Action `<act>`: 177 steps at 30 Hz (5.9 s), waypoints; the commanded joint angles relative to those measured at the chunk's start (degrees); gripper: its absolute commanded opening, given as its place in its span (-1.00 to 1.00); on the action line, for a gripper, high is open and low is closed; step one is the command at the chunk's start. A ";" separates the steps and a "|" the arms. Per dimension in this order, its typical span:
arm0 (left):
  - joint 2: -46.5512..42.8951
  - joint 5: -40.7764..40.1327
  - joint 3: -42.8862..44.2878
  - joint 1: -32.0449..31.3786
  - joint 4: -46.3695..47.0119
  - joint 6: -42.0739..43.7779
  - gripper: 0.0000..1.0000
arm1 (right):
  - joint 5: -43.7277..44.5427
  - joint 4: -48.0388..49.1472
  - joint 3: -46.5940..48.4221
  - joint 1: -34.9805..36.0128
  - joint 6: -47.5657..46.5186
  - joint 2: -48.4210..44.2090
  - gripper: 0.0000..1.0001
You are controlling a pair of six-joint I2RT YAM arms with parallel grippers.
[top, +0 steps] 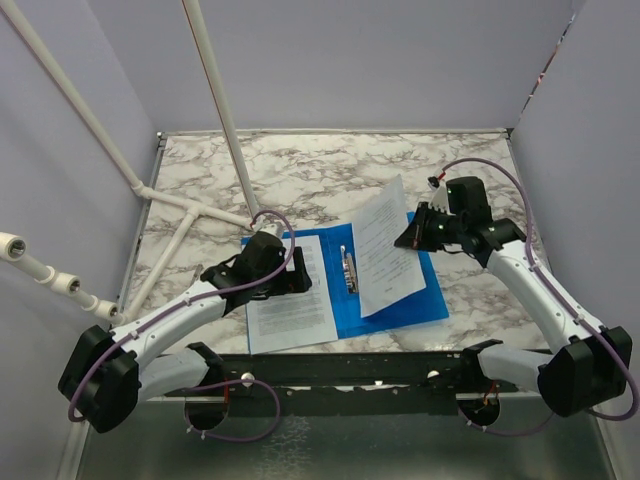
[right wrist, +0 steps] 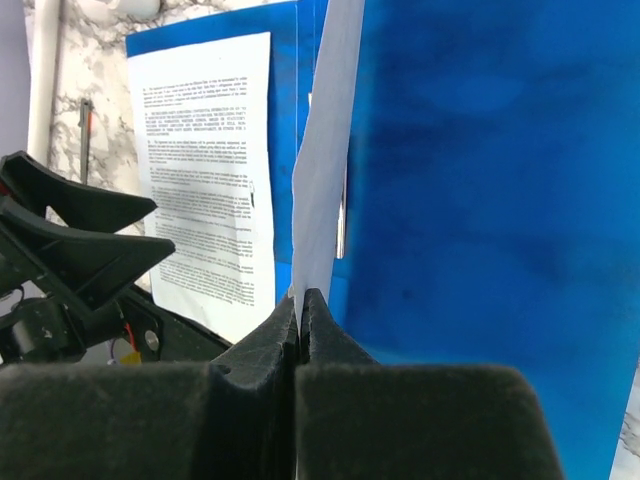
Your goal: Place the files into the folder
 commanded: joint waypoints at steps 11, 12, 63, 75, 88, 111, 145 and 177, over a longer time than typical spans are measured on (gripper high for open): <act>-2.48 2.25 -0.79 0.16 1.02 0.97 0.98 | -4.52 5.68 -2.67 -1.55 -2.40 3.73 -0.99; -2.43 2.17 -0.75 0.12 1.15 1.03 0.98 | -4.94 5.96 -2.82 -1.61 -2.45 3.94 -0.99; -1.68 1.02 -0.91 0.10 0.74 0.88 0.98 | 11.10 1.29 -5.17 -1.63 -7.07 7.48 0.13; -1.00 1.02 -0.62 0.12 0.30 0.81 0.98 | 17.39 0.35 -3.19 -1.63 -8.31 8.55 0.29; -1.22 -1.79 0.06 0.16 -1.18 0.44 0.98 | 25.68 -1.25 -0.75 -1.63 -8.23 10.14 0.30; -3.22 -22.85 4.65 0.18 -13.05 -5.57 0.98 | 15.71 1.21 0.85 6.76 -1.84 0.38 0.30; 0.25 -19.93 -10.04 1.85 2.02 -11.61 0.98 | 17.36 15.66 12.80 31.41 6.21 34.56 0.35; 1.35 -15.98 -12.66 1.87 4.85 -11.08 0.98 | 10.70 25.17 8.62 31.59 11.73 41.91 0.36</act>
